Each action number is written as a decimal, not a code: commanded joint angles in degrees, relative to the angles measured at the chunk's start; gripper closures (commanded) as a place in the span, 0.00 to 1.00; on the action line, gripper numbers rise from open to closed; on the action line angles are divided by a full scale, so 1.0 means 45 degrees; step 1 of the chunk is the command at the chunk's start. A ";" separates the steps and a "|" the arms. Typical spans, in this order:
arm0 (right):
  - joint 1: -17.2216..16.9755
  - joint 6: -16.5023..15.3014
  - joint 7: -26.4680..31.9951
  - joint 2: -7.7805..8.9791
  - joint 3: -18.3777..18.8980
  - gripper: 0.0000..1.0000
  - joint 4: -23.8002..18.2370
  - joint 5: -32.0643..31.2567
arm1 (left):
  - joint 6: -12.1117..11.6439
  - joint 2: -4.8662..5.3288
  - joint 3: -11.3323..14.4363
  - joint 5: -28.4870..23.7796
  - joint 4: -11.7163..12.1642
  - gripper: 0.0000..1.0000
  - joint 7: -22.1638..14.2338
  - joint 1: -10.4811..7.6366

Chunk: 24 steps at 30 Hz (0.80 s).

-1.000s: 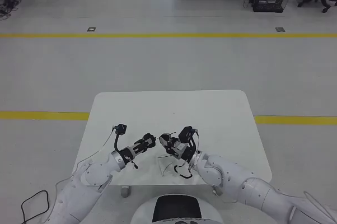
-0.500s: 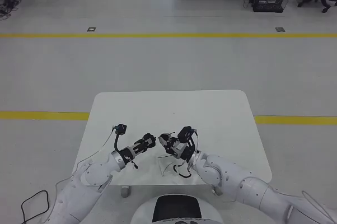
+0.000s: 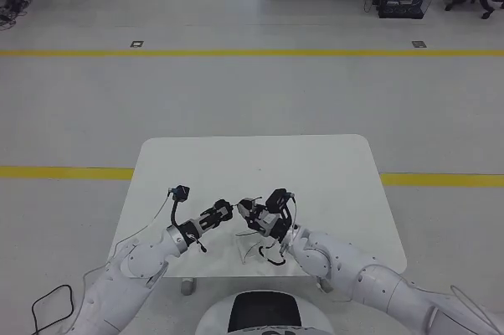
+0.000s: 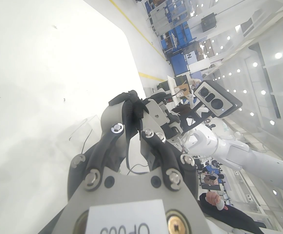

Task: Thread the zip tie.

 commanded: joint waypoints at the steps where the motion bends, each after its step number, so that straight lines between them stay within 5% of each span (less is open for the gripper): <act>1: -0.0024 0.0000 0.0008 0.0011 0.0026 1.00 -0.0027 -0.0032 | 0.0000 0.0000 0.0000 0.0000 0.0000 1.00 0.0000 0.0000; 24: -0.0280 0.0000 0.0138 0.0132 0.0263 1.00 -0.0297 -0.0254 | 0.0000 0.0000 0.0000 0.0000 0.0000 1.00 0.0000 0.0000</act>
